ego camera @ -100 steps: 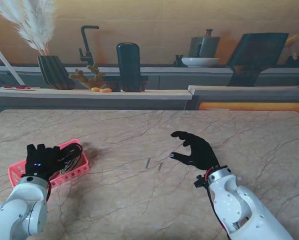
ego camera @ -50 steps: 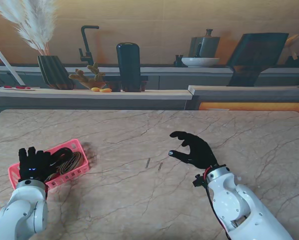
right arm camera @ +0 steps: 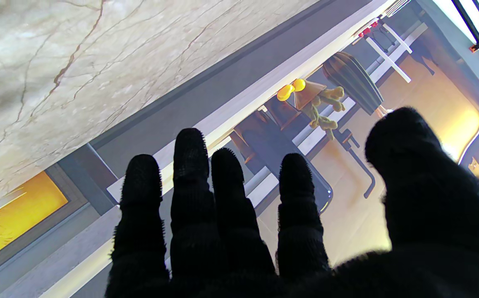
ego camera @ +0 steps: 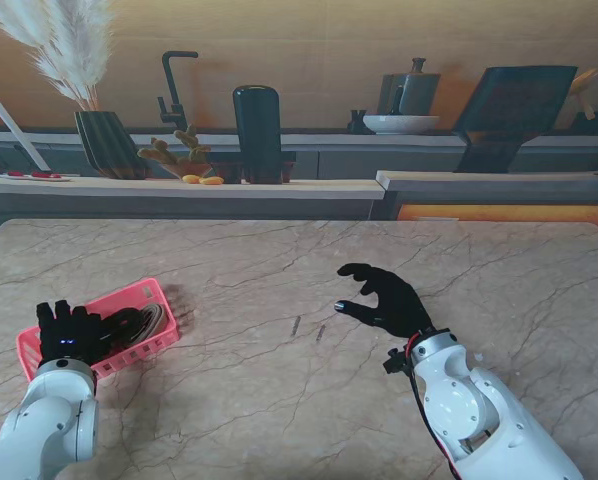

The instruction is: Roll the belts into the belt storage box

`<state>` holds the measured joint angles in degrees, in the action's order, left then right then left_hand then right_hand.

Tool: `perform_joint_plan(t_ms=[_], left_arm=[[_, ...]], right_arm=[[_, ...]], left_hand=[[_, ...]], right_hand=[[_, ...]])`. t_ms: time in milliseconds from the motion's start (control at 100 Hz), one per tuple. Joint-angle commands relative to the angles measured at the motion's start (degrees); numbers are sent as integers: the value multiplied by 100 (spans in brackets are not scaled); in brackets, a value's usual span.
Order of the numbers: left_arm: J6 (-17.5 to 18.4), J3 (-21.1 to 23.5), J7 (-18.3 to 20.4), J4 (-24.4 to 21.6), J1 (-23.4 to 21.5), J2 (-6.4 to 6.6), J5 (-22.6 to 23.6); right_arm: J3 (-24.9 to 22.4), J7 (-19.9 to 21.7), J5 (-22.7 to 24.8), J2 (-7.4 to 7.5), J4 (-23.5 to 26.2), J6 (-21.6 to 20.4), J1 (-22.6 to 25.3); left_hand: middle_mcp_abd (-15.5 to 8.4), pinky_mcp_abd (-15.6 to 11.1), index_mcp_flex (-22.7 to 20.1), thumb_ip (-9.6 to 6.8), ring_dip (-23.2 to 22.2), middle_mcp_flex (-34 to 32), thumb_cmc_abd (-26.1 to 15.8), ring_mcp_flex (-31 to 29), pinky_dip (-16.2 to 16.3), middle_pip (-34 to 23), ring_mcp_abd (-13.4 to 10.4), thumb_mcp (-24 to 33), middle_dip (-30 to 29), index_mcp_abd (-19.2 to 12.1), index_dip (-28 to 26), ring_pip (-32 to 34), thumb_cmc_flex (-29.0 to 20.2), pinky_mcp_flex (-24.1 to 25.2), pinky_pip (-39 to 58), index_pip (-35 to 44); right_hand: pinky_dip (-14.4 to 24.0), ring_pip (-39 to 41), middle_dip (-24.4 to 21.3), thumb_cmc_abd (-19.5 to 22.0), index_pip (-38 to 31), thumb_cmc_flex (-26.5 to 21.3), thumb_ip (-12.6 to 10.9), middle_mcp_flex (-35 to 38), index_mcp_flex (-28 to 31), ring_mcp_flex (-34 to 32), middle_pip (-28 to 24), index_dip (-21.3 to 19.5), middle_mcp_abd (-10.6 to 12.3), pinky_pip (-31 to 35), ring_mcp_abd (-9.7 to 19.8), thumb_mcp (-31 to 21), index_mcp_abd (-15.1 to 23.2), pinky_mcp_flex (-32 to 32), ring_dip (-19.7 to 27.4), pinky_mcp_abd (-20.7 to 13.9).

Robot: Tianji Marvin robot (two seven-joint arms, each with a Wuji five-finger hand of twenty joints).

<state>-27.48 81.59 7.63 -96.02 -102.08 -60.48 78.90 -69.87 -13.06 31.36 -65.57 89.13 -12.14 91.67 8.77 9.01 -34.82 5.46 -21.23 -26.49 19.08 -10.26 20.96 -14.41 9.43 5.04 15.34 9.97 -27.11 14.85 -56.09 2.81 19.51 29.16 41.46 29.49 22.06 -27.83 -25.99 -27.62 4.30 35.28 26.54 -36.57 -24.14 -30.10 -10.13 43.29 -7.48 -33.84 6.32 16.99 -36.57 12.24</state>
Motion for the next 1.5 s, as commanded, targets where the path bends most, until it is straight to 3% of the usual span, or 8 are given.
perform_joint_plan(t_ms=[0,40,410,440,520,1100,1390,1490], left_arm=[[-37,-11,177,-38,-11,1,43],[-46,-21,199,-36,-4,2,52],[-64,-18,20,9,-5,-4,63],[-55,-5,3,-2,-18,-5,78],[-40,29,-42,-27,-47,-9,107],[60,240,137,-353,-265,-28,95],[475,443,-363,-736,-552,-85,-751],[776,459,-699,-888,-617,-134,-1297]], right_arm=[[16,-39,0,-40,18,-20,17],[17,-53,-1,-44,18,-16,17],[26,-125,-31,-63,10,-17,12],[26,-132,-30,-65,9,-18,12],[28,-155,-33,-70,5,-19,9],[47,-325,-75,-113,-18,-34,-1],[51,-363,-70,-120,-35,-61,-8],[53,-395,-54,-124,-51,-93,-13]], left_hand=[[92,90,89,-137,82,320,-698,209,93,151,-37,535,-51,-425,-47,-178,126,94,-200,-357],[114,111,256,-254,93,396,-744,218,114,157,-27,544,-45,-399,65,-215,283,97,-233,-499],[161,255,1362,-278,124,940,-23,352,227,221,89,112,-63,-463,382,-364,902,172,-311,-977],[173,273,1401,-247,72,951,200,343,526,219,98,830,-76,-459,658,-401,1264,130,-523,-884],[200,300,1384,-174,112,965,457,339,492,238,133,1504,-66,-468,639,-415,1544,121,-515,-974],[203,381,1437,136,198,1147,937,362,634,431,193,2592,-120,-513,714,-679,2474,-107,-1169,-1200],[246,472,1377,283,223,1005,944,229,739,471,273,2826,-131,-500,776,-723,2786,-256,-1151,-1326],[307,545,1230,68,205,845,844,130,803,513,347,2249,-118,-464,783,-698,2231,-387,-1124,-1360]], right_hand=[[122,107,-56,323,-70,-30,-202,81,108,-92,-58,-45,-35,-30,1,147,79,30,-80,25],[122,114,-54,339,-74,-33,-205,91,115,-101,-64,-48,-41,-25,4,154,78,38,-83,19],[123,160,-46,411,-94,-76,-225,112,135,-124,-100,-68,-37,9,14,204,81,59,-105,22],[123,164,-45,415,-97,-77,-226,111,138,-127,-103,-70,-39,14,13,207,75,63,-106,19],[124,178,-40,425,-104,-84,-229,121,143,-138,-120,-75,-41,26,21,213,77,71,-111,19],[121,329,-19,561,-186,-134,-243,178,240,-186,-234,-118,-36,128,21,214,66,121,-167,1],[111,371,-14,537,-228,-139,-249,183,279,-192,-275,-145,-32,169,37,208,52,128,-176,-8],[107,404,37,493,-238,-144,-252,216,209,-214,-384,-167,-16,189,69,188,6,137,-186,-14]])
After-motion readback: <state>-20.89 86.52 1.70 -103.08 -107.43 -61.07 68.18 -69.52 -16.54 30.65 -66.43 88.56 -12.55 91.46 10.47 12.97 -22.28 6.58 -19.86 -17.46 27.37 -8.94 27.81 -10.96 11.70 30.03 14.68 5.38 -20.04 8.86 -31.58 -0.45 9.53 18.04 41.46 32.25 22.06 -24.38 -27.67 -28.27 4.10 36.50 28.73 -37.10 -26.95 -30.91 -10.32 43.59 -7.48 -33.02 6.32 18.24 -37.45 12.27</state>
